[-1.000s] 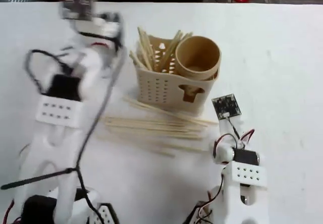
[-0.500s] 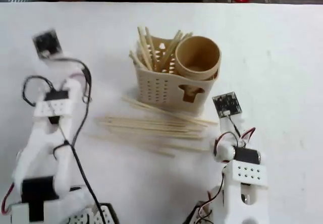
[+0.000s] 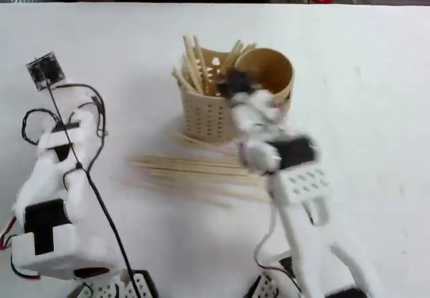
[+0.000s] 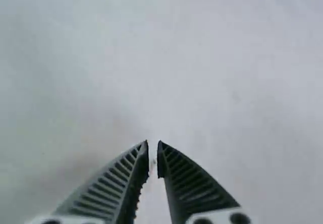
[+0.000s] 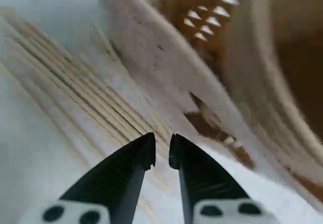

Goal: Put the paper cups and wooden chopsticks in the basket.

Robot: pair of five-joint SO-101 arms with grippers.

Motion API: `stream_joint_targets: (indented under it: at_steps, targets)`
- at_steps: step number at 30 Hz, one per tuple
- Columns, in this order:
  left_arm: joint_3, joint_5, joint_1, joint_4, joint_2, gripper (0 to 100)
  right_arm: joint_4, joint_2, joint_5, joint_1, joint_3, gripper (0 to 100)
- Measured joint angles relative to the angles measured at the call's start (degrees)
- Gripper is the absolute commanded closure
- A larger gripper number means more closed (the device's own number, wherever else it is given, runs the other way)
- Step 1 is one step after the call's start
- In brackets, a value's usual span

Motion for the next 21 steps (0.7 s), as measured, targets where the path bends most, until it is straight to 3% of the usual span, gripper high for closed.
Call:
stream_joint_targets:
  at_steps: [6, 12, 21]
  targets:
    - [-0.18, 0.0, -0.18, 0.0, 0.0, 95, -2.29, 14.95, 6.07, -13.89, -0.53, 75.1]
    - [-0.18, 0.0, -0.44, 0.0, 0.0, 95, -3.87, 23.3, 9.32, -14.51, -0.09, 75.4]
    - [-0.18, 0.0, -0.44, 0.0, 0.0, 95, -13.1, 23.56, 14.68, -15.56, 11.52, 75.5]
